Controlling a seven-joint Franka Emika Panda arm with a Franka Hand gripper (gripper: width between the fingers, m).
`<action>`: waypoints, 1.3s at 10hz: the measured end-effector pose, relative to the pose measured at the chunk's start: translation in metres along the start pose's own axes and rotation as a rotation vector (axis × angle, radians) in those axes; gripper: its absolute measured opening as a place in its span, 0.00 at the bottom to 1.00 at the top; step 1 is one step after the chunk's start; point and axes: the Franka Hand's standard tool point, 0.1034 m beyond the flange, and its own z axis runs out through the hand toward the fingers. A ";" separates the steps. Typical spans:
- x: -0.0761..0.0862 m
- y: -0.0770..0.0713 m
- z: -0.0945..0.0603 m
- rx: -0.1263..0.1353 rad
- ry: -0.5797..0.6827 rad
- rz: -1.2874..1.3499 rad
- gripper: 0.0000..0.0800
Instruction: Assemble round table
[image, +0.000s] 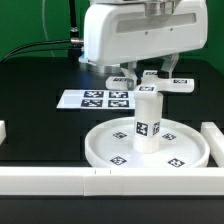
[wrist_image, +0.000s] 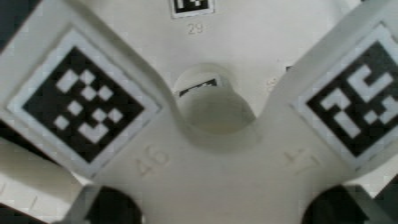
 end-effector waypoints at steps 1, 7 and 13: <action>0.001 -0.001 0.000 0.006 0.014 0.126 0.55; 0.001 -0.003 0.001 0.045 0.019 0.861 0.55; 0.002 -0.003 0.001 0.046 0.005 1.438 0.55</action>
Offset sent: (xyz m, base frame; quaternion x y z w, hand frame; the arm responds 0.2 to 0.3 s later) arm -0.0102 0.0098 -0.0124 0.0159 -0.0037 0.3351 0.9420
